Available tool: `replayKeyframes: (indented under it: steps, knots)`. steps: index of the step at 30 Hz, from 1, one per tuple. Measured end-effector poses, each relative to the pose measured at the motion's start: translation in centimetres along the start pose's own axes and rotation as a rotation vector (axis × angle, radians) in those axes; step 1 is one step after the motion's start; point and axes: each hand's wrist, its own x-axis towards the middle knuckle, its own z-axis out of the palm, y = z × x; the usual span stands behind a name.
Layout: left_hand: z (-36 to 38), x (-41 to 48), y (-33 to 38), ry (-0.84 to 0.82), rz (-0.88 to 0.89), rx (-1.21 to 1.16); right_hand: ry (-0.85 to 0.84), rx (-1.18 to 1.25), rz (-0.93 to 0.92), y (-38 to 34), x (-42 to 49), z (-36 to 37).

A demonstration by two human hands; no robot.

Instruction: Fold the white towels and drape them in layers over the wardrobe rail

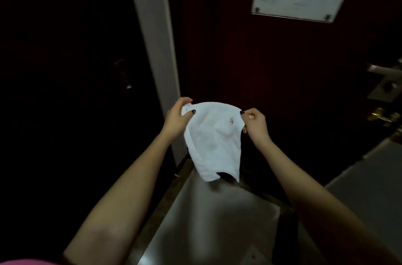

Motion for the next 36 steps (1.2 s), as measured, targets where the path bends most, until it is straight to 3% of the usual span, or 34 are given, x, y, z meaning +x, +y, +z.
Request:
replayKeyframes:
  steps: [9, 17, 28, 32, 36]
  knots:
    - [-18.4, -19.1, -1.4, 0.272, -0.076, -0.059, -0.466, 0.014, -0.136, -6.3, -14.0, 13.7]
    - [-27.5, -38.7, 1.0, 0.566, -0.149, -0.129, -1.092, -0.007, -0.185, -10.2, -33.3, 21.2]
    - [-35.4, -59.8, 1.2, 0.758, -0.294, -0.309, -1.168, -0.355, -0.856, -13.8, -55.9, 29.3]
    - [-37.8, -65.2, 1.7, 0.946, -0.249, -0.605, -1.313, -0.335, -0.882, -14.5, -61.7, 32.5]
    - [-40.4, -69.6, 0.7, 1.049, -0.232, -0.657, -1.380, -0.239, -0.810, -15.1, -66.1, 35.4]
